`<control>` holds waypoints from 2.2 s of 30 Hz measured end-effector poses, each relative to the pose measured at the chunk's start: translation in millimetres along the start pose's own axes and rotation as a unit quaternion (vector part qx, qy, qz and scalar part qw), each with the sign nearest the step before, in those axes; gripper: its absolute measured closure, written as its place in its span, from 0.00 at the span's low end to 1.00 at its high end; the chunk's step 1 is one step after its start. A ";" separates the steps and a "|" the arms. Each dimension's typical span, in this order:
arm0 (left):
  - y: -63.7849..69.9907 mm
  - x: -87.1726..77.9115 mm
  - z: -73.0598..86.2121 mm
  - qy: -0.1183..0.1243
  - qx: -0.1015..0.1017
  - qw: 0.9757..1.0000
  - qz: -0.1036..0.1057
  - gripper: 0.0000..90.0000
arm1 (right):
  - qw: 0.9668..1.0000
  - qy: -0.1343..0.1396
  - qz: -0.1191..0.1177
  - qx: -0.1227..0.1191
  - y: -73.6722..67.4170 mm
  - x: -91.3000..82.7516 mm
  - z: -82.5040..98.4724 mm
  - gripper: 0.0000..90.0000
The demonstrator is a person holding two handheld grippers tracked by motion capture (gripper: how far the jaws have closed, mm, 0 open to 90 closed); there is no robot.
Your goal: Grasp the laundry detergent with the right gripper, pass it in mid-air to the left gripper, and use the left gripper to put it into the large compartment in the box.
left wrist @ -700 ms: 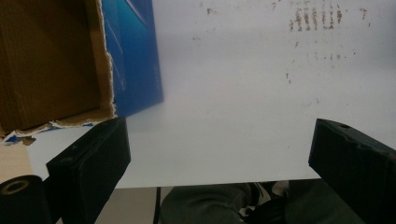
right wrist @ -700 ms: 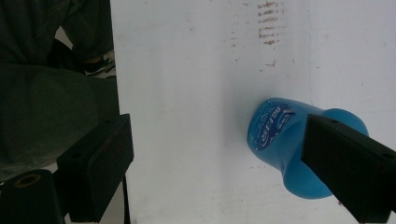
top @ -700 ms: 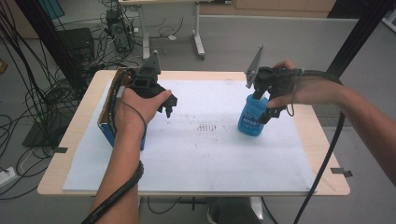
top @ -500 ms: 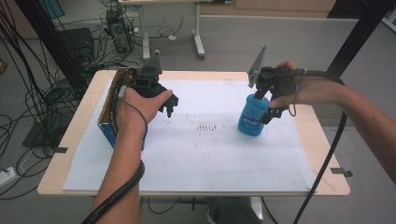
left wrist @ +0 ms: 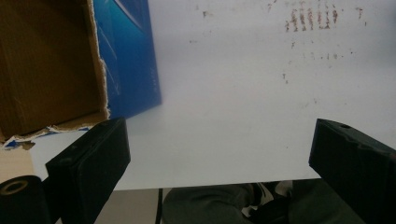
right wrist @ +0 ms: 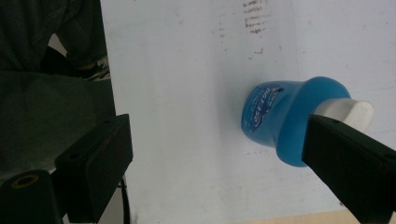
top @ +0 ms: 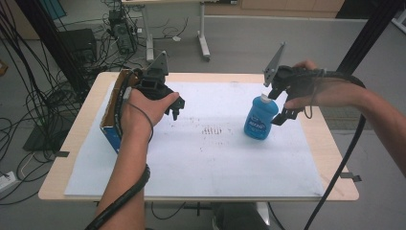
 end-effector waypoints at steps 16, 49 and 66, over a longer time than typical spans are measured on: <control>5.0 2.9 -5.6 0.003 0.012 1.000 -0.003 0.06 | 0.998 0.033 0.030 0.051 14.7 -15.9 46.7 0.08; 13.2 5.3 -8.7 -0.005 0.029 0.999 -0.022 0.06 | 0.972 0.184 0.076 0.128 59.2 56.6 111.2 0.04; 5.8 8.1 -8.3 -0.011 0.026 0.999 -0.025 0.06 | 0.962 0.226 0.089 0.124 74.0 97.4 104.3 0.04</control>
Point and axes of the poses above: each handheld gripper's, and its own axes: x roughly forward along the jaws, z roughly out of its underside, y roughly to its right, the point moved 2 cm from there along x, roughly forward along the jaws, and after that the axes turned 14 degrees about -z, right-handed, at the moved point
